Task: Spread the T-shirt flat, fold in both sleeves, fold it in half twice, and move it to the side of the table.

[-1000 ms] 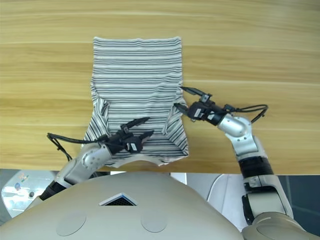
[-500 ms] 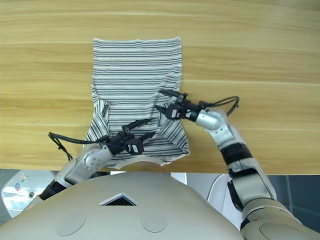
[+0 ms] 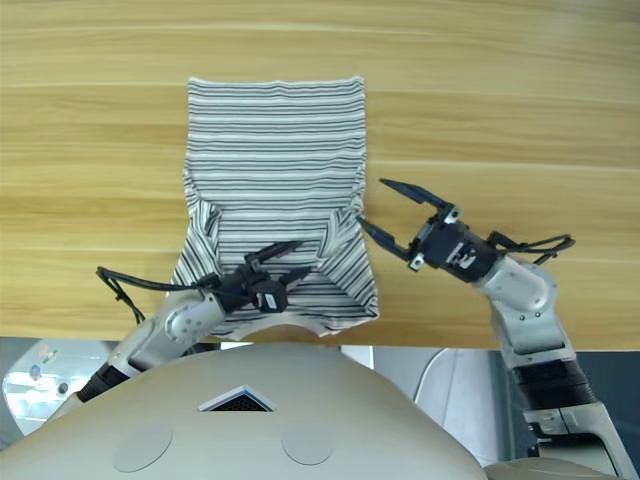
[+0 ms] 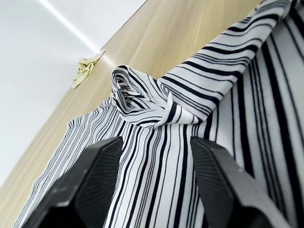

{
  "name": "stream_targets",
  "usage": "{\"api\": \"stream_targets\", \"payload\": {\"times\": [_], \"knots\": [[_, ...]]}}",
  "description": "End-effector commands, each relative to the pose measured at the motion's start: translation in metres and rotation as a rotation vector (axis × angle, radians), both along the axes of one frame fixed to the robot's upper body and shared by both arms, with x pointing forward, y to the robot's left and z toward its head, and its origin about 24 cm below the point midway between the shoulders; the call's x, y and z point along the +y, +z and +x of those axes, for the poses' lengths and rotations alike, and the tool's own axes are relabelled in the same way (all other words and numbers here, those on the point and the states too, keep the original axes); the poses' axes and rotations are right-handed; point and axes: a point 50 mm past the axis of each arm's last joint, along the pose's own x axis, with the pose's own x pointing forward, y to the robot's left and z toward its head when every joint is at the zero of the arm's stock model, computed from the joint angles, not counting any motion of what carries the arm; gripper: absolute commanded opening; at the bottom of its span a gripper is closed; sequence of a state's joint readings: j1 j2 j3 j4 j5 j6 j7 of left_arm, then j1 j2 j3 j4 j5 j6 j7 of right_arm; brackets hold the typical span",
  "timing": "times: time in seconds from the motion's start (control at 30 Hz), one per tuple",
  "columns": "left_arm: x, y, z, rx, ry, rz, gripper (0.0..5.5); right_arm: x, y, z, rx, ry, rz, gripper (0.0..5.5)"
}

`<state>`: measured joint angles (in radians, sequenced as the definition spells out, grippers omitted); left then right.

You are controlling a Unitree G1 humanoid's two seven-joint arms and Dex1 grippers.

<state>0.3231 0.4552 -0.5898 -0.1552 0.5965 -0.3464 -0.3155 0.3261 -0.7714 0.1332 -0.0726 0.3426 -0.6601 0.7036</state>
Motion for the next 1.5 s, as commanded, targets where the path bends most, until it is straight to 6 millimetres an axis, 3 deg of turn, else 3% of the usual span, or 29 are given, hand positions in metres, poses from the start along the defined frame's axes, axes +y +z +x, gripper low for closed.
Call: {"api": "stream_targets", "payload": {"times": [0.03, 0.27, 1.17, 1.33, 1.5], "knots": [[0.014, -0.013, -0.008, 0.053, -0.009, 0.107, 2.67, -0.011, -0.022, 0.0, 0.083, -0.045, -0.066, 2.77], [0.015, -0.003, -0.004, 0.033, 0.004, 0.059, 2.67, -0.022, -0.053, 0.009, 0.14, -0.119, -0.22, 2.77], [0.003, -0.005, -0.011, 0.055, -0.018, 0.017, 2.67, 0.043, -0.06, 0.044, 0.046, 0.111, -0.268, 2.77], [0.006, 0.001, -0.01, 0.034, -0.001, 0.002, 2.67, 0.042, -0.069, 0.06, 0.041, 0.039, -0.336, 2.77], [0.011, 0.025, -0.012, 0.002, -0.007, -0.099, 2.67, 0.04, -0.081, 0.077, 0.063, -0.115, -0.369, 2.77]]}}
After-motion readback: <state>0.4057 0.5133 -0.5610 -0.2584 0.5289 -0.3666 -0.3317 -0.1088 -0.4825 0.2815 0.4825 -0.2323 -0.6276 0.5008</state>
